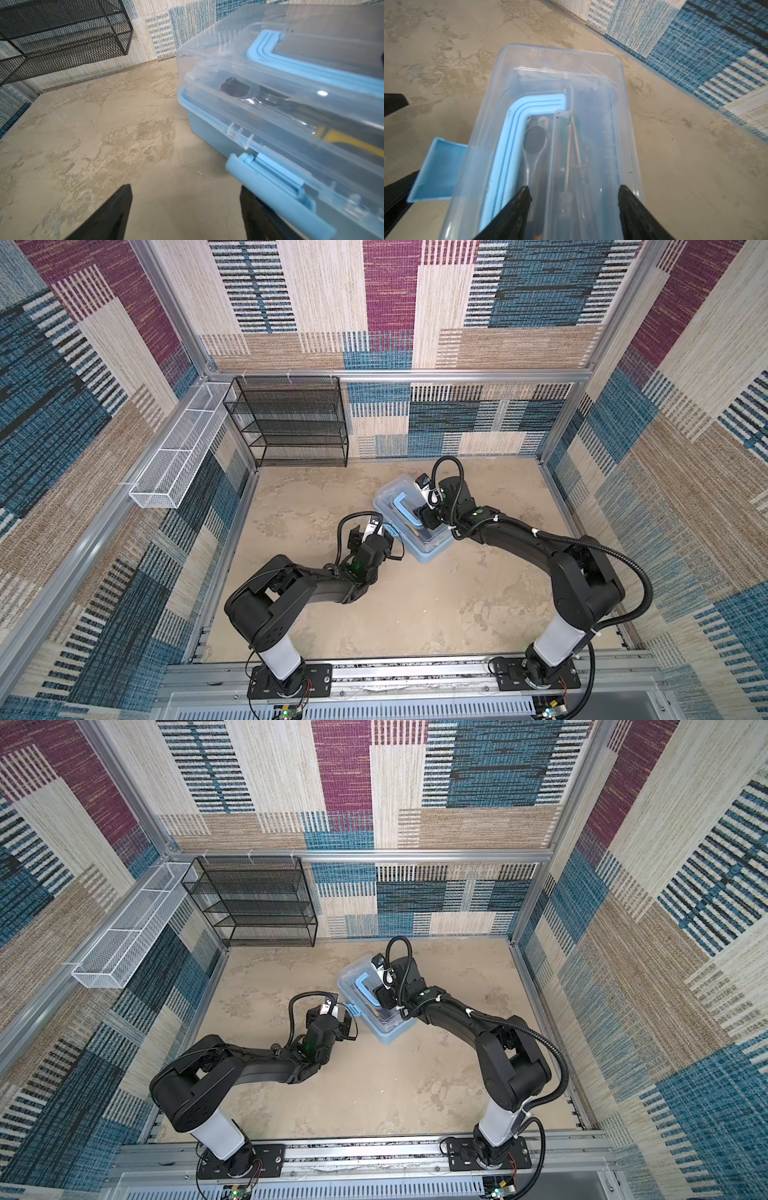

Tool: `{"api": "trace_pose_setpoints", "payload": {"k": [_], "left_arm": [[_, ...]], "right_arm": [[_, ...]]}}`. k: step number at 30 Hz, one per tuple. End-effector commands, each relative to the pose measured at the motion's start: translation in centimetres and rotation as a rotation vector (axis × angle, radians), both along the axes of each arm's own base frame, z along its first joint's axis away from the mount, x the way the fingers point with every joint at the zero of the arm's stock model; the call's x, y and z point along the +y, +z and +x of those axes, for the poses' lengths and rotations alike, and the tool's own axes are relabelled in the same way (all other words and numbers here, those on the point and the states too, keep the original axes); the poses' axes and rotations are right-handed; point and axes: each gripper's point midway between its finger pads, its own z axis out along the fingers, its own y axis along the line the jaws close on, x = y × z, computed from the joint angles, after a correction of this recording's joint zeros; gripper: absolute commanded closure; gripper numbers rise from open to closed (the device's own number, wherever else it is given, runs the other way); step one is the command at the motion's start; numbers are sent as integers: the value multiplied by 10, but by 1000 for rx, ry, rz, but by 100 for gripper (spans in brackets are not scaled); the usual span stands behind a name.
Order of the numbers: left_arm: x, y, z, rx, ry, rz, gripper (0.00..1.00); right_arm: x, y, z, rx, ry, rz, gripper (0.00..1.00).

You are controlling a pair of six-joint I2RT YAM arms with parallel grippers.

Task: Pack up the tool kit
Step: 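Push the blue latch up against the clear lid with the left gripper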

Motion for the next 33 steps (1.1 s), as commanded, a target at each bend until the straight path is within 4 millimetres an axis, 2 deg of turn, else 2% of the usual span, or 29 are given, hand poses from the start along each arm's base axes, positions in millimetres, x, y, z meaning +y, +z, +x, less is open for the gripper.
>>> {"api": "trace_pose_setpoints", "payload": {"k": [1,12,22,33], "left_arm": [[-9,2,2,30,-46,-77,16],[-18,-1,7,111,-131,-137,18],[-17,-3,11,155,-156,-195,19],[-21,-3,14,194,-193,-259,20]], "right_arm": [[0,-8,-13,97,10,8,32],[9,13,-9,85,14,69,38],[19,31,-9,122,-16,168,70],[39,31,-17,145,-16,206,83]]}}
